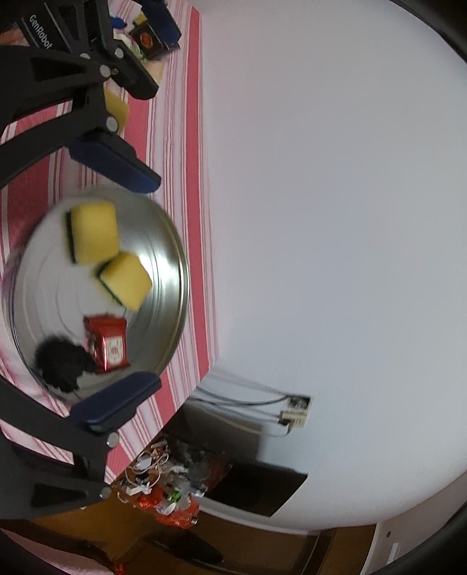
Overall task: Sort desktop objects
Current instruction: 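Grasp the black logo box with the left tool while the right tool reaches for a yellow sponge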
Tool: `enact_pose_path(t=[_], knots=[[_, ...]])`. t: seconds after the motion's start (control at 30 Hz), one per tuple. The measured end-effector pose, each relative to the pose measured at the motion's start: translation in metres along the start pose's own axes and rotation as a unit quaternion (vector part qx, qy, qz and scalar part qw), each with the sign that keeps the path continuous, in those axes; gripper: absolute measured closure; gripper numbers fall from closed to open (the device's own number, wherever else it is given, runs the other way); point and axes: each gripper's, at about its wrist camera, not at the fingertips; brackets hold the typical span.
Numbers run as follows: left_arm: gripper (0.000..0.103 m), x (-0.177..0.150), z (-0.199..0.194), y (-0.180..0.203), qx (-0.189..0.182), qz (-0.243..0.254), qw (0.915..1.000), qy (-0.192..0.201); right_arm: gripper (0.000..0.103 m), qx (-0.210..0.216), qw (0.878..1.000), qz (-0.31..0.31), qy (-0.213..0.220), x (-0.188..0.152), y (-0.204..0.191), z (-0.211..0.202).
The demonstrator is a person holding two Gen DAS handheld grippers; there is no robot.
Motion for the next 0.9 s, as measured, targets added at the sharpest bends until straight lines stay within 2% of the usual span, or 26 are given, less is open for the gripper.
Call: enact_pose_path(t=[0.3,0.47,0.5,0.53,0.57,0.63,0.7,0.77,0.9], knots=[[0.015,-0.012,-0.028,-0.089,0.066,-0.003,0.9978,-0.010,0.002,0.067,0.997,-0.028,0.012,0.002,-0.068,-0.011],[0.015,-0.016,-0.043,-0.157,0.115,-0.049,0.9917,-0.027,0.005,0.110,0.993,-0.044,0.008,-0.003,-0.106,-0.011],[0.015,-0.016,-0.044,-0.167,0.123,-0.058,0.9903,-0.030,0.009,0.119,0.992,-0.047,0.005,-0.004,-0.113,-0.010],[0.015,-0.015,-0.045,-0.177,0.127,-0.064,0.9894,-0.033,0.019,0.126,0.991,-0.049,0.002,-0.006,-0.118,-0.009],[0.015,-0.015,-0.046,-0.185,0.132,-0.068,0.9884,-0.035,0.025,0.138,0.989,-0.054,-0.004,-0.007,-0.125,-0.008],[0.015,-0.014,-0.046,-0.202,0.148,-0.073,0.9856,-0.033,0.045,0.165,0.984,-0.063,-0.017,-0.011,-0.137,-0.004],[0.015,-0.009,-0.044,-0.211,0.147,-0.078,0.9856,-0.032,0.058,0.187,0.979,-0.070,-0.030,-0.014,-0.147,0.002],[0.015,-0.003,-0.038,-0.218,0.133,-0.077,0.9874,-0.037,0.060,0.202,0.976,-0.073,-0.042,-0.017,-0.156,0.008],[0.015,0.016,-0.007,-0.215,0.123,-0.033,0.9906,-0.050,0.057,0.219,0.971,-0.083,-0.051,-0.021,-0.167,0.012]])
Point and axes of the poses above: each gripper's, at about its wrist camera, not at the fingertips, and z roughly the way its jaws point, y to its right, x to its top, and after that the axes turned 15 degrees about -z, right-handed
